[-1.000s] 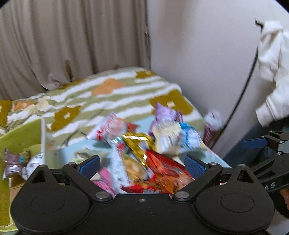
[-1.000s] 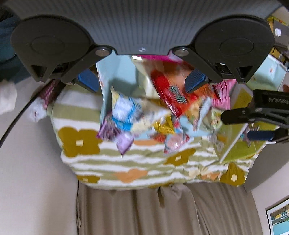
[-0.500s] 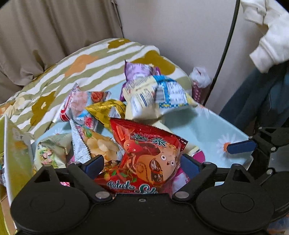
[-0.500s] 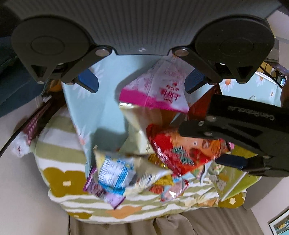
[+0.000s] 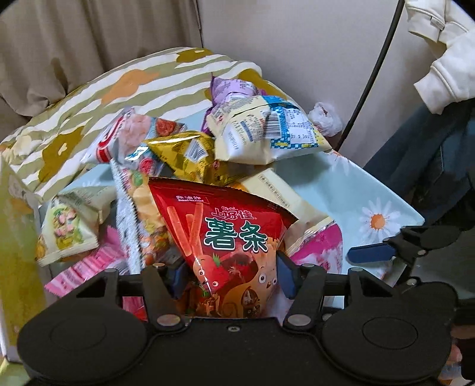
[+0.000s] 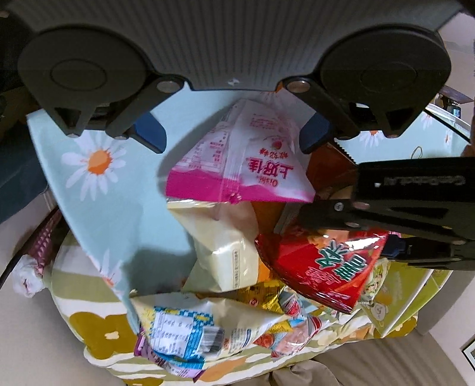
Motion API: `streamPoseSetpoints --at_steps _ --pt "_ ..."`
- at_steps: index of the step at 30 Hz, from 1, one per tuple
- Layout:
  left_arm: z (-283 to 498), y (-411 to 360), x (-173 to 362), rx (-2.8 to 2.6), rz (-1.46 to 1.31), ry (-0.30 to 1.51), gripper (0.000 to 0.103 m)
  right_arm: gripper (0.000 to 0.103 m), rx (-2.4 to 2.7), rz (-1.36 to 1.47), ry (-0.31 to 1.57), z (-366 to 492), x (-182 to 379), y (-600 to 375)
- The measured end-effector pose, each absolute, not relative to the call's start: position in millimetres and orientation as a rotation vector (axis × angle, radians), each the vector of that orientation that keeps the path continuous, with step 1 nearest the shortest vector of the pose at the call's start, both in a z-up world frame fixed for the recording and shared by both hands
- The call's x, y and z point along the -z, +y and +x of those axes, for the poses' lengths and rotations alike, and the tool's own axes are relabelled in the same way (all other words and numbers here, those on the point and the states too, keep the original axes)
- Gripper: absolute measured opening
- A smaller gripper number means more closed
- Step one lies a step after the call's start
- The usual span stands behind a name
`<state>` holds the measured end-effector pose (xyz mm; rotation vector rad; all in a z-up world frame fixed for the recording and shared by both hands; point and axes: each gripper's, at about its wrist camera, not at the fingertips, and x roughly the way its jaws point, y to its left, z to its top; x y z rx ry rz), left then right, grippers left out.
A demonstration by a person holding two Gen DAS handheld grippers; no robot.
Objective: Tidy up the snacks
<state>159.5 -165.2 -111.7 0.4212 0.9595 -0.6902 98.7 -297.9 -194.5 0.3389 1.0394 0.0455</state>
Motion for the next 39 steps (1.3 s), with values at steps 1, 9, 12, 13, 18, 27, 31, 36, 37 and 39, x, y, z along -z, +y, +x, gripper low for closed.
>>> streamPoseSetpoints --at_steps 1,9,12,13,18,27,31,36,37,39 --pt "158 -161 111 0.685 0.416 0.958 0.063 0.103 -0.047 0.338 1.042 100 196 -296" --pt "152 -138 104 0.653 0.361 0.965 0.063 0.095 -0.051 0.329 1.059 108 200 -288" --pt "152 -133 103 0.641 0.343 0.969 0.063 0.09 -0.05 0.332 1.058 110 201 -288" --pt "151 -132 102 0.637 0.34 0.968 0.063 0.089 -0.05 0.334 1.058 110 201 -288" --pt "145 -130 100 0.623 0.341 0.961 0.062 0.07 -0.074 0.341 1.052 110 202 -288" --pt "131 -124 87 0.602 0.312 0.938 0.062 0.057 -0.092 0.353 1.028 99 190 -289" --pt "126 -120 80 0.578 0.292 0.923 0.062 0.055 -0.101 0.353 1.012 96 181 -289" --pt "120 -112 67 0.531 0.248 0.899 0.062 0.054 -0.128 0.34 0.987 92 168 -290" --pt "119 -109 64 0.517 0.235 0.892 0.062 0.054 -0.137 0.339 0.981 92 165 -290" --pt "118 -104 57 0.484 0.208 0.879 0.062 0.054 -0.158 0.33 0.963 92 155 -290"
